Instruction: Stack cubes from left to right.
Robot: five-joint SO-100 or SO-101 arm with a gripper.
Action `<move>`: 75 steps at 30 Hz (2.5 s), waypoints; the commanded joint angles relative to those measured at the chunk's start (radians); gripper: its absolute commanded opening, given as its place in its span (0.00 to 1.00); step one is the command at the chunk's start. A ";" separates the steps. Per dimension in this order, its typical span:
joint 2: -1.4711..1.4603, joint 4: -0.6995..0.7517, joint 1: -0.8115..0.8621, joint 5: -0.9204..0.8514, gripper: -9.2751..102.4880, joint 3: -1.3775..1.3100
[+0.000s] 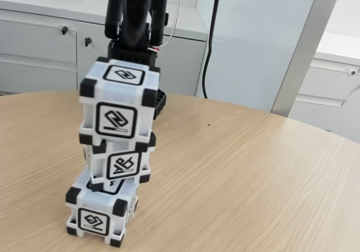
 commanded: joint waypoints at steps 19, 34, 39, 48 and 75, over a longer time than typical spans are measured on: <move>0.565 -0.284 0.002 0.319 0.08 0.069; 0.554 -0.512 -0.236 0.216 0.08 0.535; 0.566 -0.506 -0.379 0.253 0.08 0.569; 0.569 -0.523 -0.371 0.164 0.08 0.802; 0.857 -0.657 -0.360 0.218 0.08 1.137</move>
